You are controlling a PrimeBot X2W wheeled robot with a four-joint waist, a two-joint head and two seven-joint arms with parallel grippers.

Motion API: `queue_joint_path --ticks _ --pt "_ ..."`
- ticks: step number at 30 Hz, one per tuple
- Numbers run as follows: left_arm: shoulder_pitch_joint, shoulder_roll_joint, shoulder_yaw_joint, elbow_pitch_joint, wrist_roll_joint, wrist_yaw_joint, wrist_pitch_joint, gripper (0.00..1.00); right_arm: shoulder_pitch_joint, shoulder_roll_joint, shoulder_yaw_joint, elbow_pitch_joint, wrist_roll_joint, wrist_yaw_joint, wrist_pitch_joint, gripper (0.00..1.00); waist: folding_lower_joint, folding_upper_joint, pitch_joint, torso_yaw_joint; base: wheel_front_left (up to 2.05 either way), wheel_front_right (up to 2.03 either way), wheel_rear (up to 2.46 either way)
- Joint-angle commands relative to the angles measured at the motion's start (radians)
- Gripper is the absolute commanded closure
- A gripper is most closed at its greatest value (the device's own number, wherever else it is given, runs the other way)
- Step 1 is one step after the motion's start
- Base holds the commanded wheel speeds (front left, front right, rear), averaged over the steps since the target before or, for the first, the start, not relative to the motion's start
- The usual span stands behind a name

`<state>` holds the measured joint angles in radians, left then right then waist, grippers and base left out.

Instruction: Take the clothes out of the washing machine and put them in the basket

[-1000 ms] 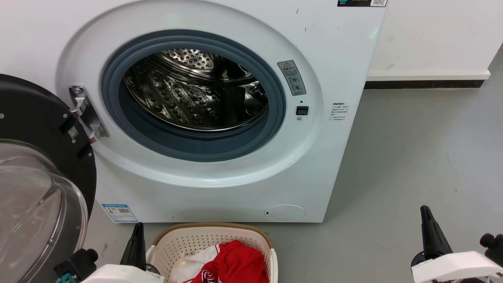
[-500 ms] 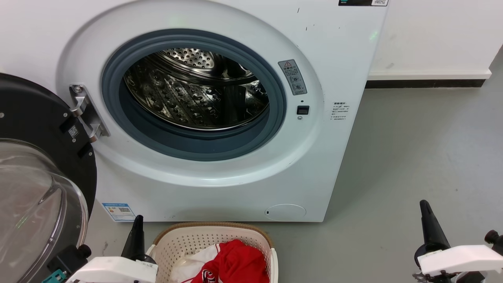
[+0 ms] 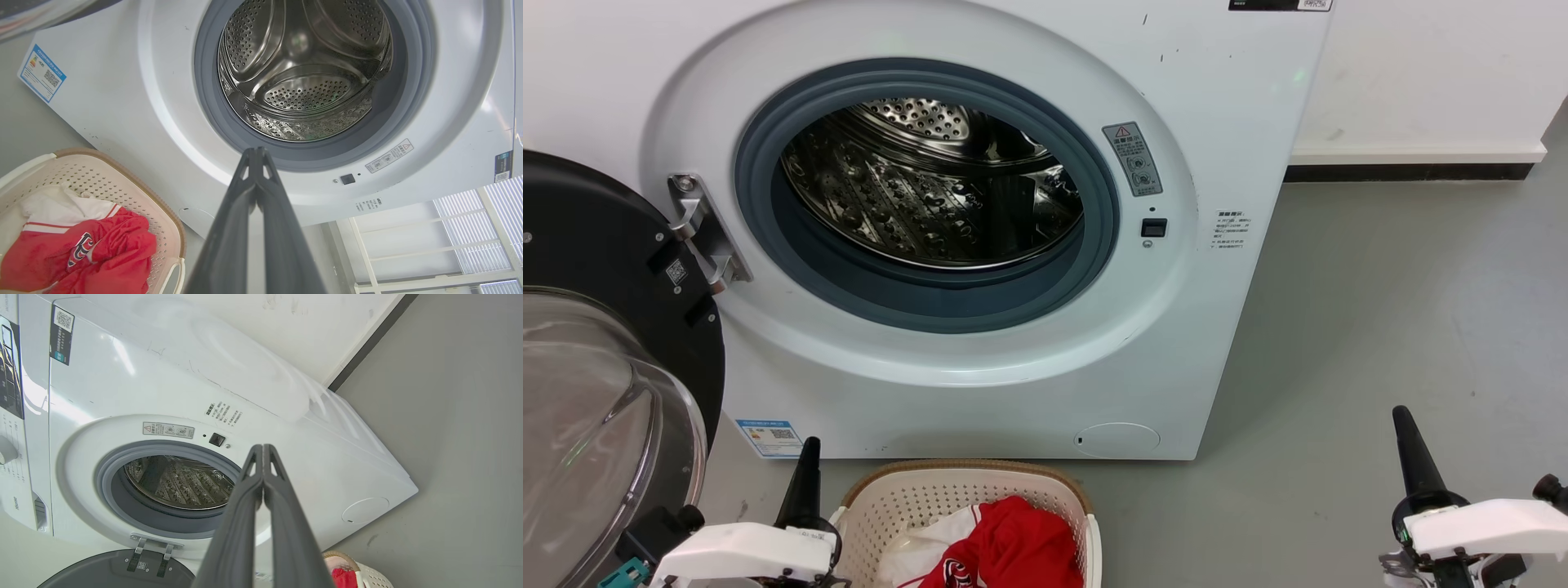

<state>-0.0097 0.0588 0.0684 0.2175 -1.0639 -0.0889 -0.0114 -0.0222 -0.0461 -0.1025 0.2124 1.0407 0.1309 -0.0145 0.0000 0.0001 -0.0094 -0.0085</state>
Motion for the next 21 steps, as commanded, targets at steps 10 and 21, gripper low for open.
queue_joint_path --ticks 10,21 --pt "-0.042 -0.001 0.013 0.001 -0.126 -0.016 0.029 1.00 -0.038 -0.005 -0.004 0.004 0.133 0.000 0.031 1.00 0.0000 -0.0001 0.002 0.001 0.00 0.00 0.00" --pt "-0.058 -0.003 0.022 0.008 -0.236 -0.023 0.054 1.00 -0.053 -0.005 -0.006 0.011 0.247 0.000 0.056 1.00 0.0000 -0.0001 0.004 0.003 0.00 0.00 0.00"
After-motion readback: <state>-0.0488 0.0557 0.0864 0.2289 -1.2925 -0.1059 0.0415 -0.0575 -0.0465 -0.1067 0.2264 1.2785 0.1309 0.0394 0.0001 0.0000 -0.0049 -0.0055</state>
